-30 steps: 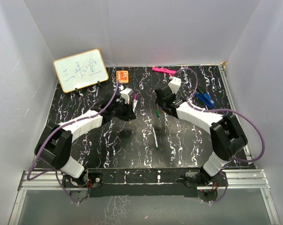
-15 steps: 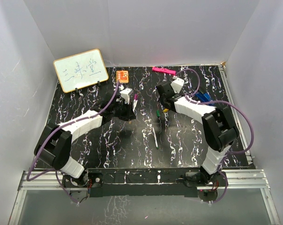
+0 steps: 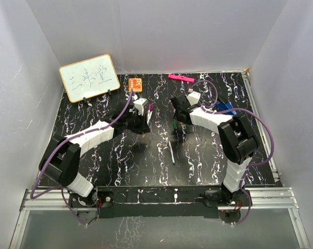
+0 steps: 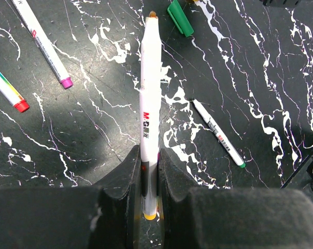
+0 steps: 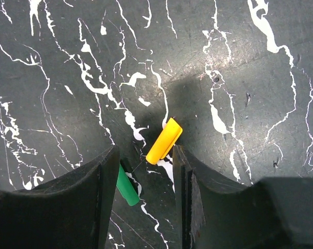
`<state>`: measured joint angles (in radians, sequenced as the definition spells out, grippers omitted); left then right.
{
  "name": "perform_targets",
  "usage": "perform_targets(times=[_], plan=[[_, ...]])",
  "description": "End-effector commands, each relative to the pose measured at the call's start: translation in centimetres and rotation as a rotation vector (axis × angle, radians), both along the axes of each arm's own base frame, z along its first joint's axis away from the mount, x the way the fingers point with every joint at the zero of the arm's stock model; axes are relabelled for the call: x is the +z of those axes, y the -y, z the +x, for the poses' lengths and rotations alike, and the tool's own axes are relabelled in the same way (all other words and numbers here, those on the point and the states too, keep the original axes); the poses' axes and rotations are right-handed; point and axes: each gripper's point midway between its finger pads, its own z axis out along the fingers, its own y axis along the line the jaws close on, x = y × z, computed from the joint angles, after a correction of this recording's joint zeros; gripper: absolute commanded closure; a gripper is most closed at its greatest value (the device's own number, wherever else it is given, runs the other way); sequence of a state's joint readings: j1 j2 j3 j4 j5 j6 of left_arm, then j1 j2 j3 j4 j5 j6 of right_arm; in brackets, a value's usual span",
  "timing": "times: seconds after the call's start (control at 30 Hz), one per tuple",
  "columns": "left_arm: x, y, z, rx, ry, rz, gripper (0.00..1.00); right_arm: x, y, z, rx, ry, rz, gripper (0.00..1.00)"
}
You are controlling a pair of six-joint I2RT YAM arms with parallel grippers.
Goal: Insert the pens into the pen caps
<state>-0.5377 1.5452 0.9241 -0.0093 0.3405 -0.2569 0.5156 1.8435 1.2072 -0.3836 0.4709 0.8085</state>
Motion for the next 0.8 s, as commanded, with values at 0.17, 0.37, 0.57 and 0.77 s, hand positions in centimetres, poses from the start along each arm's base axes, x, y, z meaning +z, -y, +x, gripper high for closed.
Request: perform_targets(times=[0.17, 0.37, 0.57, 0.77], plan=[[1.5, 0.5, 0.6, -0.02, 0.03, -0.022, 1.0, -0.3, 0.1, 0.7, -0.039, -0.025, 0.003, 0.56], [1.6, 0.7, 0.6, -0.027, 0.036, -0.033, 1.0, -0.9, 0.5, 0.8, -0.07, -0.036, 0.0, 0.56], [1.2, 0.7, 0.5, -0.03, 0.029, -0.032, 1.0, -1.8, 0.6, 1.1, -0.072, -0.059, 0.004, 0.58], [1.5, 0.7, 0.8, -0.021, 0.039, -0.032, 1.0, -2.6, 0.8, 0.3, -0.063, -0.105, -0.011, 0.63]])
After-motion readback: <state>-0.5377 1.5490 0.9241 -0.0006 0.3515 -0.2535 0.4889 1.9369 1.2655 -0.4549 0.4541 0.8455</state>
